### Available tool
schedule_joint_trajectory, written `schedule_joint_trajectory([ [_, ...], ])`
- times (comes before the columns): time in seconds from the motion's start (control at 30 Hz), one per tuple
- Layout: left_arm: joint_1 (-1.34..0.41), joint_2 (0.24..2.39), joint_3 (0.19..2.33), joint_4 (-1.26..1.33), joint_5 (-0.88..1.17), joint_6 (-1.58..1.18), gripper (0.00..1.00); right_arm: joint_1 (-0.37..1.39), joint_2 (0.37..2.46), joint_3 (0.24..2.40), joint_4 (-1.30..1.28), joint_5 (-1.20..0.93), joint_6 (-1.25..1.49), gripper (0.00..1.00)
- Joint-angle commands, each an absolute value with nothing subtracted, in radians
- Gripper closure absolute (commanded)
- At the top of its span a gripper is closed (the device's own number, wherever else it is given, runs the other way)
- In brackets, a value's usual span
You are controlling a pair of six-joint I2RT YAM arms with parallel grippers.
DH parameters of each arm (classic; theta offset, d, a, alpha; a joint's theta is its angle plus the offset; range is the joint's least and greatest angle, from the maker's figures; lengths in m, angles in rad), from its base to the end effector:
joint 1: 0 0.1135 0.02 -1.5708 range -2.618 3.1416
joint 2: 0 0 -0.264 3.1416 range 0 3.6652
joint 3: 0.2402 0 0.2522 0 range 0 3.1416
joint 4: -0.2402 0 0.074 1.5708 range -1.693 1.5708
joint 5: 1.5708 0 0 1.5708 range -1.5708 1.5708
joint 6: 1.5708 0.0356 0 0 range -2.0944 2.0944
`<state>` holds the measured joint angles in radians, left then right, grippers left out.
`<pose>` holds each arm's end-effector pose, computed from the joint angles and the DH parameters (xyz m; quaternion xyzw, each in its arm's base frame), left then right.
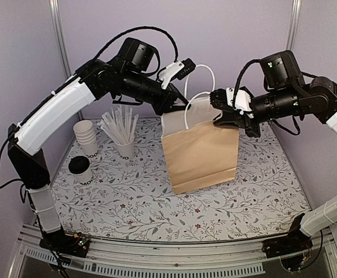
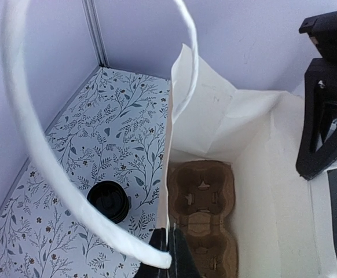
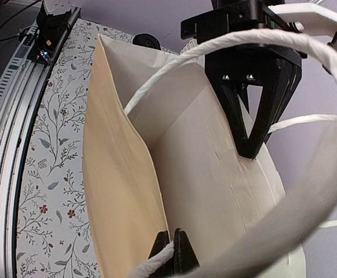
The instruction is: Pack the takeout coffee
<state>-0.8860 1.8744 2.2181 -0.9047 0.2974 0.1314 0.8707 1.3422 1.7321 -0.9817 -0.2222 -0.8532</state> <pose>0.2454 -0.3171 0.4470 0.4842 0.7211 -0.2968 0.3970 0.1578 0.1994 0.4586 -0.6998 0.5314 0.1019 0.4664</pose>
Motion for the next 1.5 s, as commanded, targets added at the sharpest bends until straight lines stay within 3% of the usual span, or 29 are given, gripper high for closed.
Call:
schedule_joint_trajectory([
  [0.0,-0.866,1.889,2.193,-0.907,0.343,0.143,1.00,0.850,1.330,1.706,-0.887,-0.267,-0.842,0.99],
  [0.23,-0.856,1.900,2.187,-0.908,0.356,0.147,1.00,0.829,1.332,1.678,-0.877,-0.275,-0.841,0.97],
  [0.27,-0.853,1.902,2.188,-0.909,0.355,0.147,0.89,0.825,1.332,1.671,-0.873,-0.278,-0.843,0.93],
  [0.3,-0.852,1.906,2.188,-0.910,0.345,0.146,0.54,0.818,1.330,1.661,-0.863,-0.274,-0.844,0.81],
  [0.33,-0.851,1.908,2.188,-0.909,0.323,0.145,0.37,0.812,1.327,1.651,-0.852,-0.268,-0.844,0.66],
  [0.4,-0.851,1.910,2.189,-0.906,0.250,0.139,0.15,0.796,1.320,1.642,-0.841,-0.266,-0.843,0.41],
  [0.47,-0.852,1.908,2.192,-0.905,0.213,0.142,0.01,0.780,1.314,1.643,-0.845,-0.280,-0.836,0.25],
  [0.57,-0.851,1.894,2.189,-0.898,0.200,0.148,0.00,0.756,1.297,1.644,-0.873,-0.319,-0.825,0.17],
  [0.87,-0.857,1.726,2.009,-0.784,0.135,0.110,0.00,0.647,1.193,1.528,-0.859,-0.397,-0.788,0.16],
  [1.1,-0.844,1.385,1.568,-0.661,-0.208,-0.099,0.00,0.487,1.092,1.323,-0.762,-0.518,-0.717,0.15],
  [1.27,-0.711,1.163,1.259,-0.706,-0.295,-0.316,0.00,0.316,1.018,1.121,-0.622,-0.641,-0.634,0.16],
  [1.47,-0.485,1.032,1.068,-0.762,-0.231,-0.397,0.00,0.201,1.017,0.915,-0.441,-0.701,-0.556,0.16],
])
